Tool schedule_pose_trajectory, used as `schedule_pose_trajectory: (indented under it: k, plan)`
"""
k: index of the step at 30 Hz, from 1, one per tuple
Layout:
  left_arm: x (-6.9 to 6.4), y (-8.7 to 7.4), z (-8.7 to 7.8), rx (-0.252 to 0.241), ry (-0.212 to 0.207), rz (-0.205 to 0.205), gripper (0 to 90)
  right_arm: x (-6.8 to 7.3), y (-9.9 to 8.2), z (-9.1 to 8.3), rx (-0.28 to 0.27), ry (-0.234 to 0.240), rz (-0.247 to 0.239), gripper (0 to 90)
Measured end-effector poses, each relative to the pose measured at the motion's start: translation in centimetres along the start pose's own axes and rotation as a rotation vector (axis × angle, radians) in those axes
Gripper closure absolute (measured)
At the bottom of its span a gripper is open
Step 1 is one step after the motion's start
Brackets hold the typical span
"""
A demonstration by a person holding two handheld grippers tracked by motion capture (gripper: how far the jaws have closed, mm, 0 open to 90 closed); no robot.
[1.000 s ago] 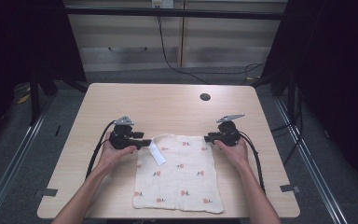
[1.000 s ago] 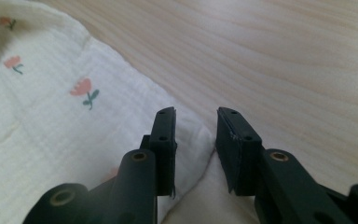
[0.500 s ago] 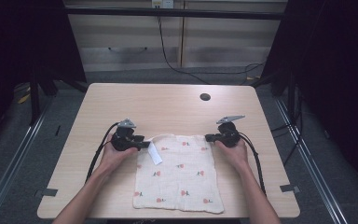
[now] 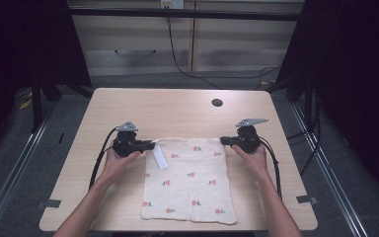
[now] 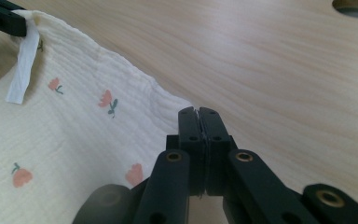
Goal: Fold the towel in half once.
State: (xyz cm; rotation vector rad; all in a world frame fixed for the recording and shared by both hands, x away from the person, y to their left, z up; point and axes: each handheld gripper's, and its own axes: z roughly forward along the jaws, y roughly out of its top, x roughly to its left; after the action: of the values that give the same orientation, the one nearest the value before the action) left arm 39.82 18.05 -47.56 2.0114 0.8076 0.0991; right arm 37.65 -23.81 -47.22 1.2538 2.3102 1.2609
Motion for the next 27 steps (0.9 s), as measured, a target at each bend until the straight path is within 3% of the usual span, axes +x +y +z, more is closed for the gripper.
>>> schedule_pose_trajectory:
  k: [4, 8, 13, 27]
  plan:
    - [-0.2, 0.8, -0.6, -0.019, -0.001, 0.009, 83.0, 0.2, 0.8, -1.0, -0.033, -0.001, -0.002, 89.3]
    - [-0.1, 1.5, -1.2, -0.076, -0.032, -0.033, 83.0, 0.5, 1.9, -2.1, -0.060, -0.005, -0.019, 89.3]
    - [-0.4, 2.3, -1.7, -0.099, -0.039, -0.026, 83.1, 0.6, 2.8, -3.2, -0.101, -0.013, -0.029, 89.3]
    - [-1.5, 6.3, -4.2, -0.151, -0.005, 0.048, 83.1, 1.4, 6.3, -5.6, -0.196, -0.015, -0.058, 89.4]
